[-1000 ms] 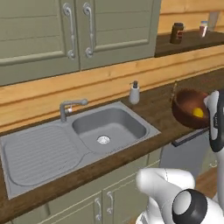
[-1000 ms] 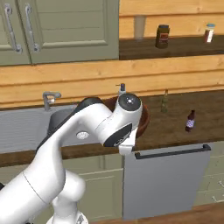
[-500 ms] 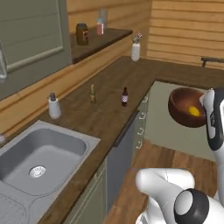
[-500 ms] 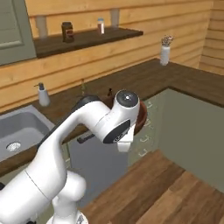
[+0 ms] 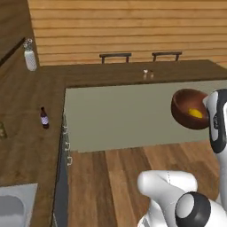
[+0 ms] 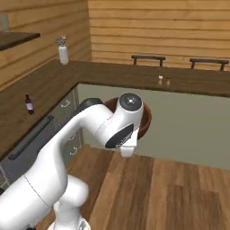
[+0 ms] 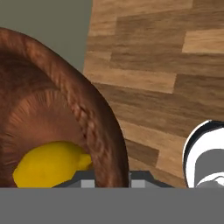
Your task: Pick the lemon from the sink and place it in the bowl. Then pick the bowl and place it in the microwave. Then close the microwave door and press the start button.
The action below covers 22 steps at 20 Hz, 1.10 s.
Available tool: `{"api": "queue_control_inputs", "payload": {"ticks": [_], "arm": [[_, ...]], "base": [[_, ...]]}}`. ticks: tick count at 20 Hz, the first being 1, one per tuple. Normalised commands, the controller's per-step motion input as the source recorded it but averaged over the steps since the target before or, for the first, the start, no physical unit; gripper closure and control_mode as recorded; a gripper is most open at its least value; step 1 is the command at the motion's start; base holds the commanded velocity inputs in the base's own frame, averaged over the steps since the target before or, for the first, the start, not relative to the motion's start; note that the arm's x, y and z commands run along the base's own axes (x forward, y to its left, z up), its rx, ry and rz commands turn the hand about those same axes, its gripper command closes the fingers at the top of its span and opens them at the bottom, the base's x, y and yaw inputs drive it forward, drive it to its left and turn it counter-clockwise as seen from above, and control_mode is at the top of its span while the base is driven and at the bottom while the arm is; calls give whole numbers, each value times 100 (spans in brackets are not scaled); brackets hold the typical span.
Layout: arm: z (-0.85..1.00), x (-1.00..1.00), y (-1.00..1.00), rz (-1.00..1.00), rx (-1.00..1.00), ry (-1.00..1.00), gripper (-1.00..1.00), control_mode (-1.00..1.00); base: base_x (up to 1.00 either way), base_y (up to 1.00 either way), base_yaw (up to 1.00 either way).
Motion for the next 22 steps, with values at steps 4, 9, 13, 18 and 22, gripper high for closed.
{"api": "queue_control_inputs", "payload": {"ticks": [4, 9, 13, 18, 22], "arm": [[0, 0, 0, 0, 0, 0, 100, 100], [0, 0, 0, 0, 0, 0, 100, 100], [0, 0, 0, 0, 0, 0, 100, 100], [0, 0, 0, 0, 0, 0, 100, 100], [0, 0, 0, 0, 0, 0, 100, 100]], "base": [[34, -52, -86], [42, -44, -85], [62, -25, -81], [87, -7, -74], [100, 2, -59]]}}
